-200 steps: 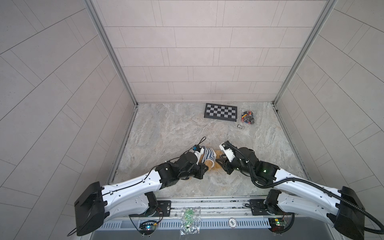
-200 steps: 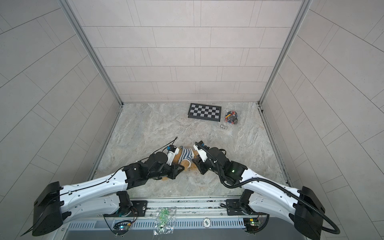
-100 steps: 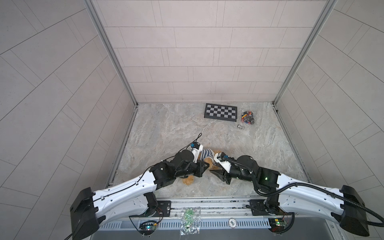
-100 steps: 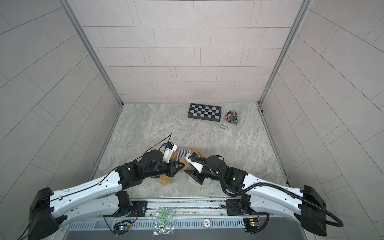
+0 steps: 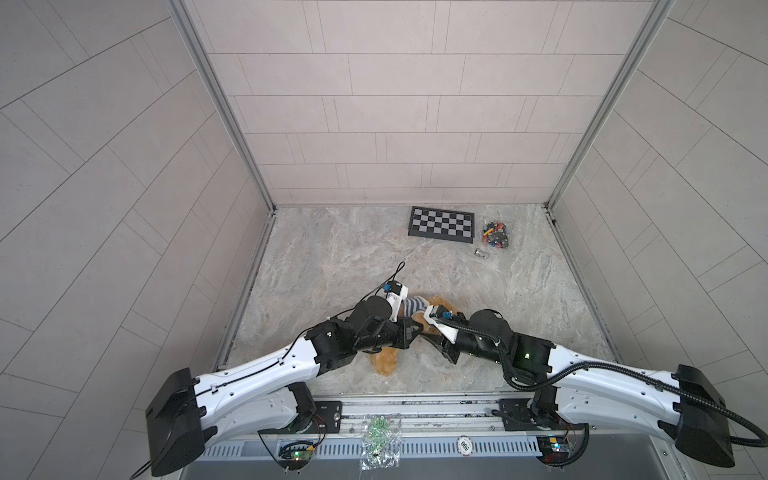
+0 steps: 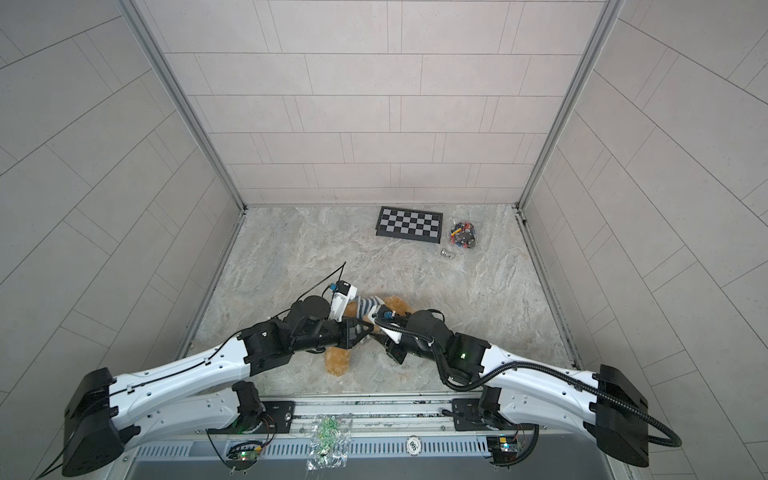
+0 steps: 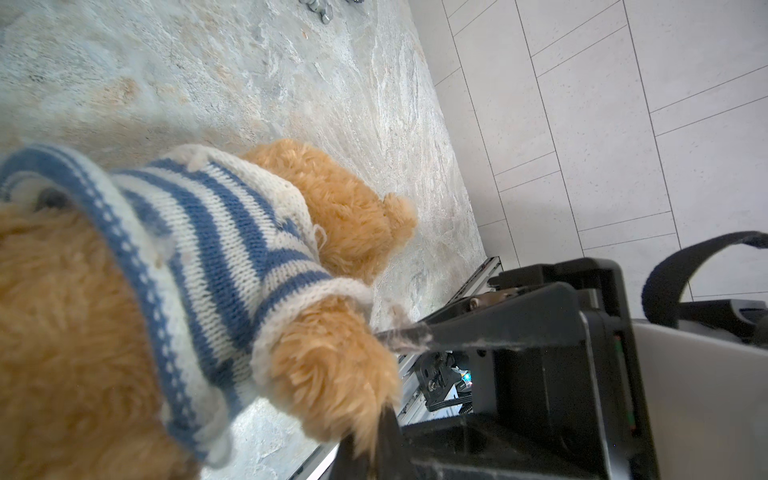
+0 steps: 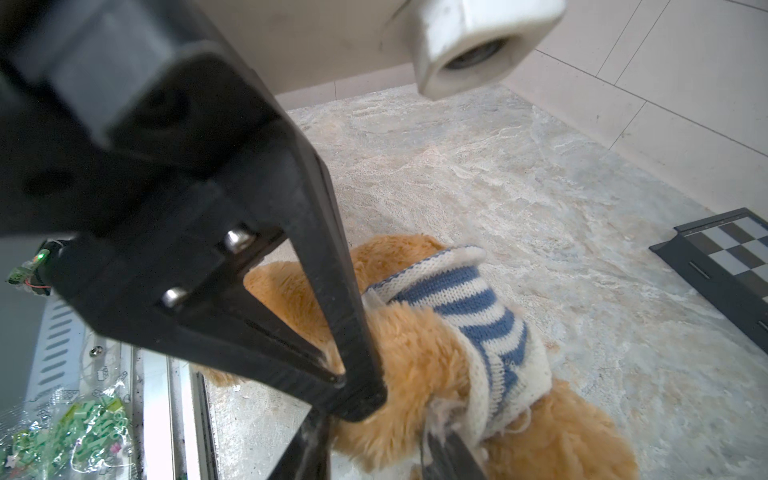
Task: Dress the teddy bear
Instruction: 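Grasp the bear's arm with the right gripper and lift it while left holds sweater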
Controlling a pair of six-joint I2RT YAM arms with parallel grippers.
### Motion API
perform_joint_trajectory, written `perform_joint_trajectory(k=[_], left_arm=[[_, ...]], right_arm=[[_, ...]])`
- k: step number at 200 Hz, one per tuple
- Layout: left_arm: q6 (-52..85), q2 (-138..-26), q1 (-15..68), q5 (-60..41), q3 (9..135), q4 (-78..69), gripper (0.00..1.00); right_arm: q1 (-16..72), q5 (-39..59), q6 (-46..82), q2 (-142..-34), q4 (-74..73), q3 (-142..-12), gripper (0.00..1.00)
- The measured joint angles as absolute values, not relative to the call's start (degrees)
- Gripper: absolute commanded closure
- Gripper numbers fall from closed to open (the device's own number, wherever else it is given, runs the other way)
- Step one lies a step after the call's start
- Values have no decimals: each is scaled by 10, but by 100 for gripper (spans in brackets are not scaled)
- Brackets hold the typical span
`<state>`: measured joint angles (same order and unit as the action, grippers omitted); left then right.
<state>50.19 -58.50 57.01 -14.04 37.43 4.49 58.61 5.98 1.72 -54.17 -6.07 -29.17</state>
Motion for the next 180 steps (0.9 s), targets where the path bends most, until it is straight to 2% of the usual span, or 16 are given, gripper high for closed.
perform_joint_trajectory(k=[16, 35, 56, 80, 137, 180], left_arm=[[506, -585, 568, -134, 375, 43, 90], [510, -585, 568, -134, 375, 46, 82], [514, -580, 569, -138, 375, 51, 66], [510, -560, 566, -136, 375, 68, 57], [495, -482, 528, -116, 374, 129, 54], [468, -492, 510, -95, 374, 167, 57]], right_arm=[[588, 54, 11, -546, -61, -291, 92], [587, 41, 8, -551, -63, -291, 100], [587, 32, 6, -554, -70, -291, 100], [585, 25, 8, -555, -75, -290, 100], [585, 12, 22, -555, -75, -290, 100], [585, 12, 27, -554, -86, -288, 100]])
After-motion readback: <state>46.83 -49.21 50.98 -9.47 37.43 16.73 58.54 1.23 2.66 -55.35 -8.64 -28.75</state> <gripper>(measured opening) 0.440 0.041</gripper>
